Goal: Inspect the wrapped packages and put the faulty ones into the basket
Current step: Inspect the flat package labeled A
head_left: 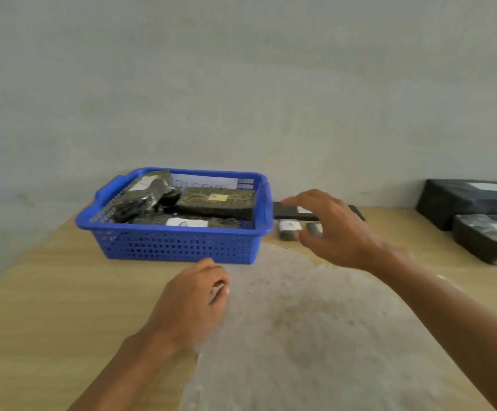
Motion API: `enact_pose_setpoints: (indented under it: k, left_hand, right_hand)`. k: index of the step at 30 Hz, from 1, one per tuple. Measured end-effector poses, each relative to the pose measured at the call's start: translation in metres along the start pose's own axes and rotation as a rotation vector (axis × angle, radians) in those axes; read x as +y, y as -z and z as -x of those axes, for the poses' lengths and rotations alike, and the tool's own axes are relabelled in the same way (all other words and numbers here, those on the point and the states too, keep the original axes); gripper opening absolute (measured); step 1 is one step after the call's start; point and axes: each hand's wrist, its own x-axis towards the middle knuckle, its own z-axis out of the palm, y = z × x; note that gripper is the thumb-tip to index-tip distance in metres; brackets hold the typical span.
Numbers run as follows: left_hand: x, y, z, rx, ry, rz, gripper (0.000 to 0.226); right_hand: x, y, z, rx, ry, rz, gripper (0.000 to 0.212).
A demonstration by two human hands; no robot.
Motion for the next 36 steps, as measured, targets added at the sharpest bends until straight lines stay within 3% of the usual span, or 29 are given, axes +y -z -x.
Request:
enact_pose_setpoints:
  k: [8, 18, 26, 32, 36]
  left_hand:
    - [0.117, -0.089, -0.04, -0.255, -0.164, 0.102, 0.007]
    - [0.253, -0.198, -0.102, -0.441, -0.229, 0.211, 0.031]
    - [0.326, -0.281, -0.176, -0.39, -0.167, 0.194, 0.075]
    - [0.346, -0.333, -0.213, -0.372, 0.027, 0.171, 0.123]
    - [0.344, -0.351, -0.227, -0.39, 0.12, 0.241, 0.128]
  right_hand:
    - [0.111, 0.051, 0.133, 0.011, -0.333, 0.076, 0.05]
    - [0.221, 0.098, 0.244, 0.117, -0.8, 0.138, 0.04]
    - [0.243, 0.092, 0.256, 0.146, -0.781, 0.126, 0.035]
    - [0.249, 0.09, 0.255, 0.172, -0.773, 0.149, 0.034]
    - [0.249, 0.089, 0.252, 0.196, -0.783, 0.166, 0.033]
